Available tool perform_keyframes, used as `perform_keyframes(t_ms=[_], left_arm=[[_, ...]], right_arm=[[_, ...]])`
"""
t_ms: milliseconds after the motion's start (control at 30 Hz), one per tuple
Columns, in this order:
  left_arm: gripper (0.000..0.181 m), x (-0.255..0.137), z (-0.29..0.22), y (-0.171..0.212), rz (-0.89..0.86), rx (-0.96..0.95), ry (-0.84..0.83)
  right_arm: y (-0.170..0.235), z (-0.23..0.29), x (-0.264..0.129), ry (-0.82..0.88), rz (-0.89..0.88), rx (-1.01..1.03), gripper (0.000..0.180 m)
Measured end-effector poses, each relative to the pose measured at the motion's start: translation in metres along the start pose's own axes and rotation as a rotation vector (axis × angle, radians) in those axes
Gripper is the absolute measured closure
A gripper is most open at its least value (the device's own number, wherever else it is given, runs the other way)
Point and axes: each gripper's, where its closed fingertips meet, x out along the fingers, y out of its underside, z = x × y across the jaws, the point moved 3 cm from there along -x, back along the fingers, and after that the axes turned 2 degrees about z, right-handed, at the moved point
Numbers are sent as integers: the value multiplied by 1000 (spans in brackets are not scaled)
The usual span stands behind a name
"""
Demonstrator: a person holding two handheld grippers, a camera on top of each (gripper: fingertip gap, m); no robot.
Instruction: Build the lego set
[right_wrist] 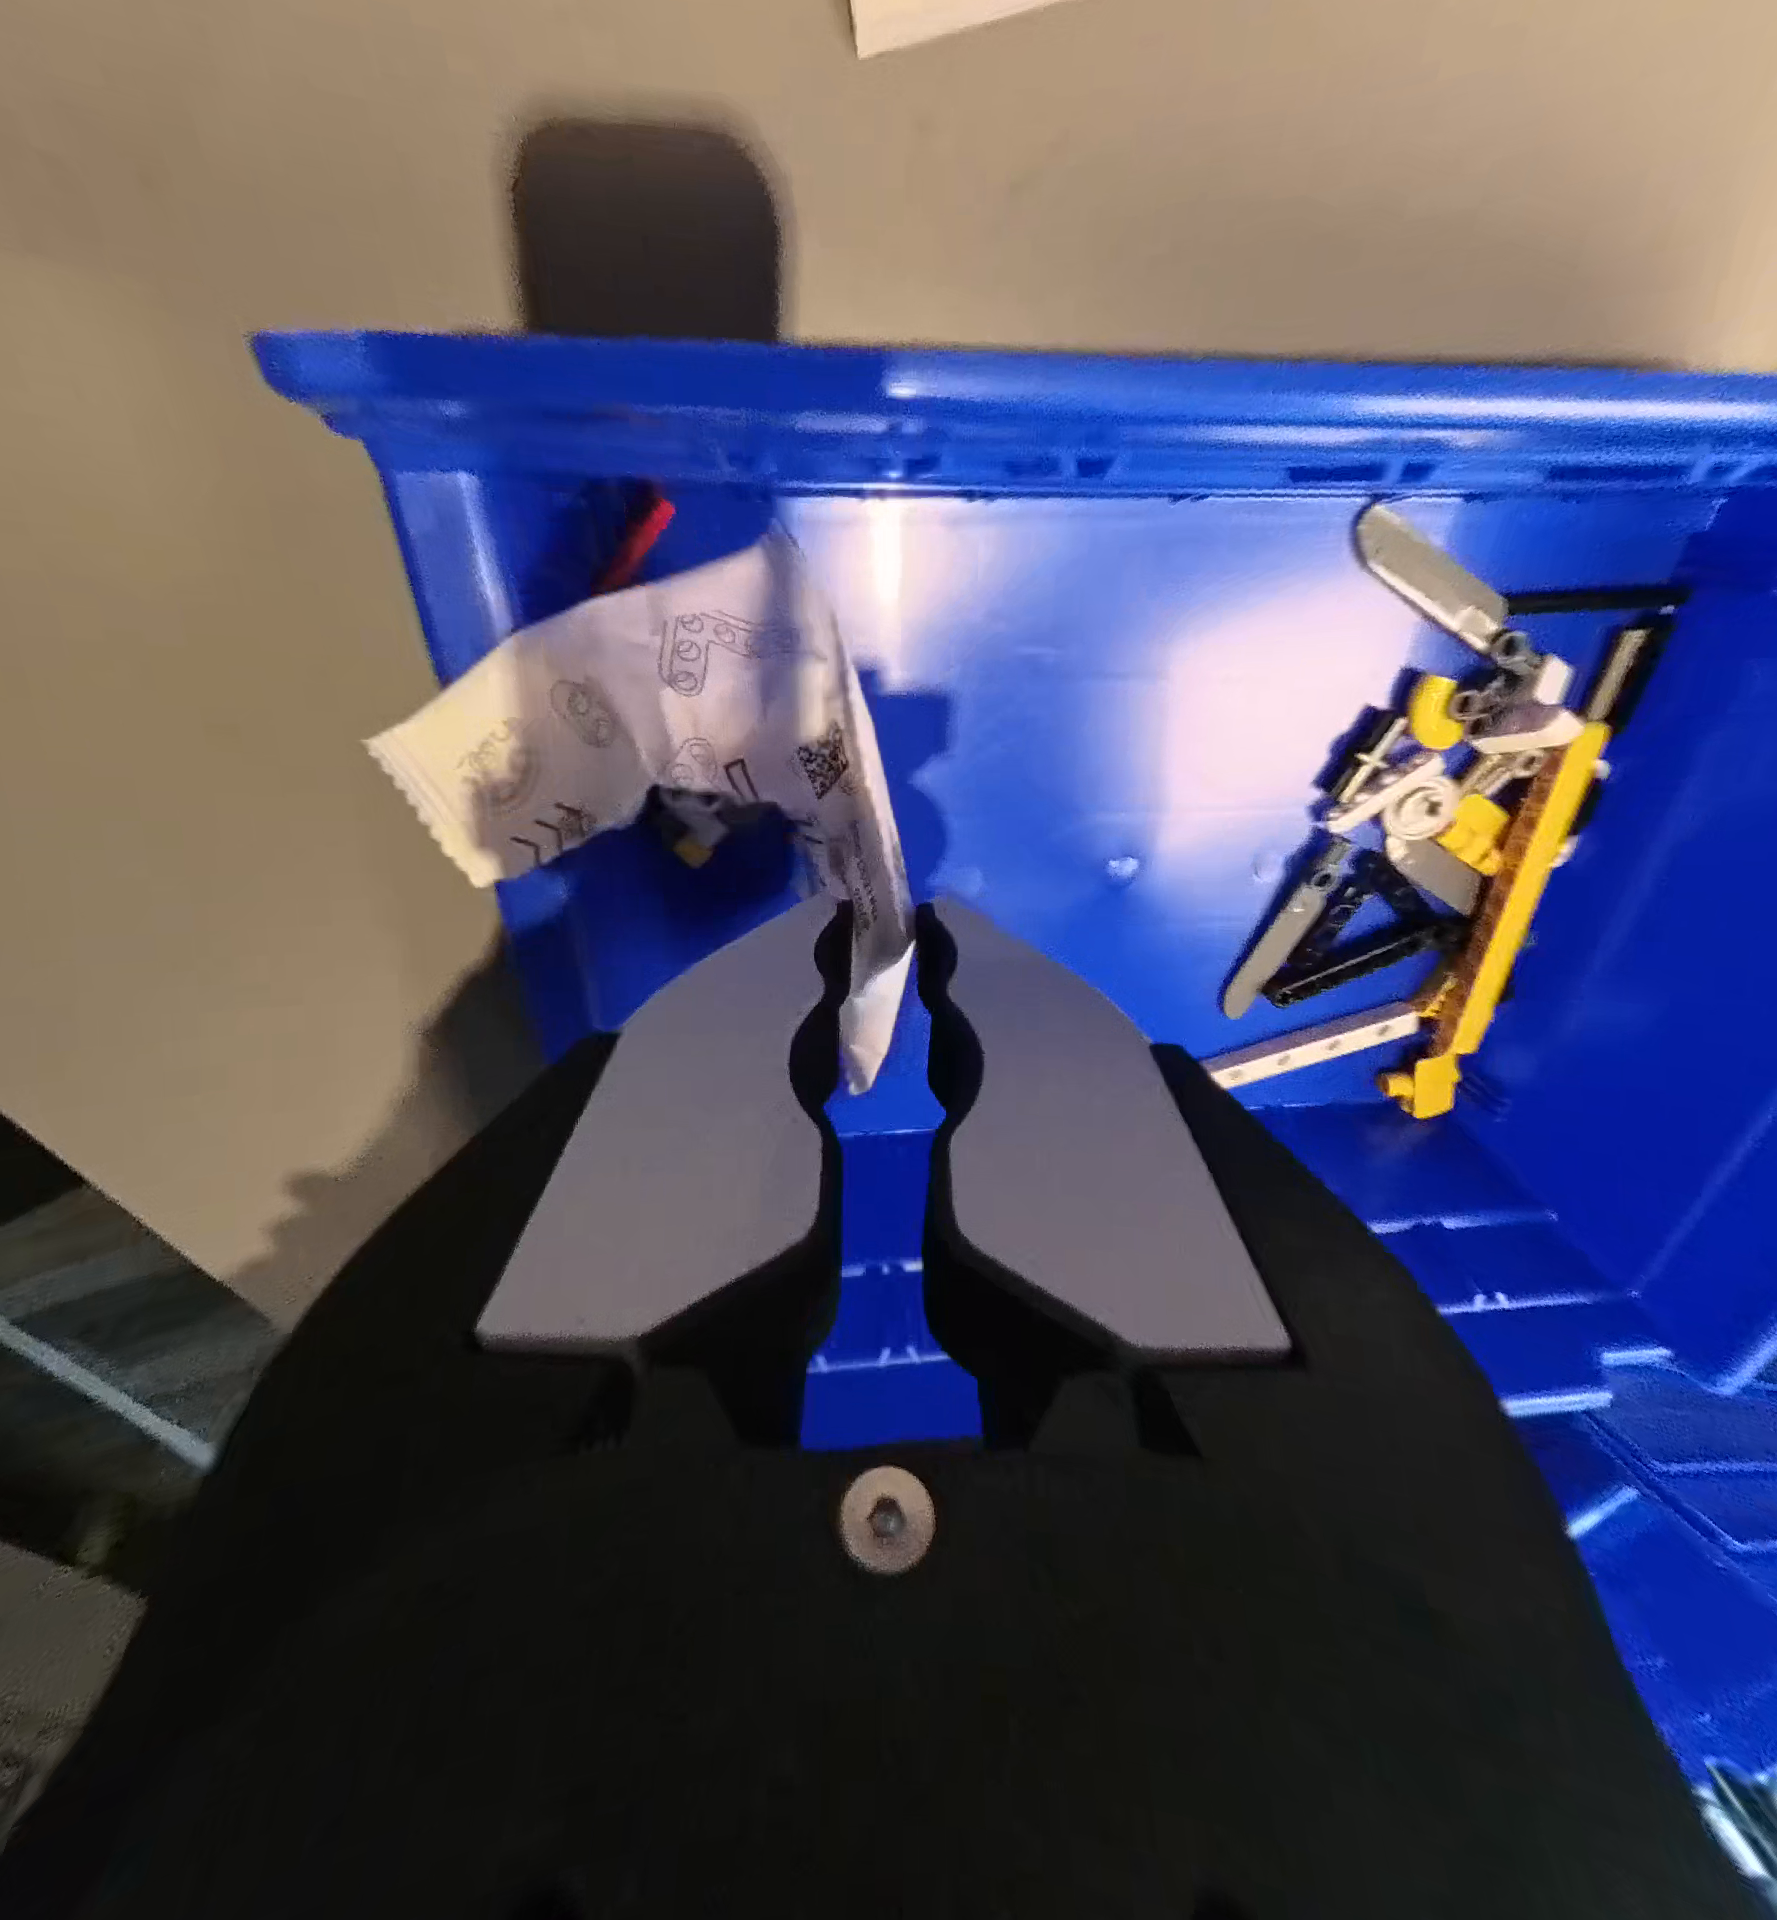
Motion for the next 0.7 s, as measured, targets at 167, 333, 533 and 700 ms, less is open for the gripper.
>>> perform_keyframes(t_ms=[167, 333, 533, 700], left_arm=[[148, 1, 2, 1, 3, -16, 1], [148, 1, 4, 1, 3, -31, 3], [148, 2, 5, 2, 17, -38, 2], [148, 4, 6, 4, 27, -42, -6]], right_arm=[[-1, 1, 3, 4, -32, -3, 166], [2, 1, 5, 20, -35, -10, 164], [-3, 4, 1, -3, -104, 1, 168], [-2, 10, 1, -9, -117, -13, 168]])
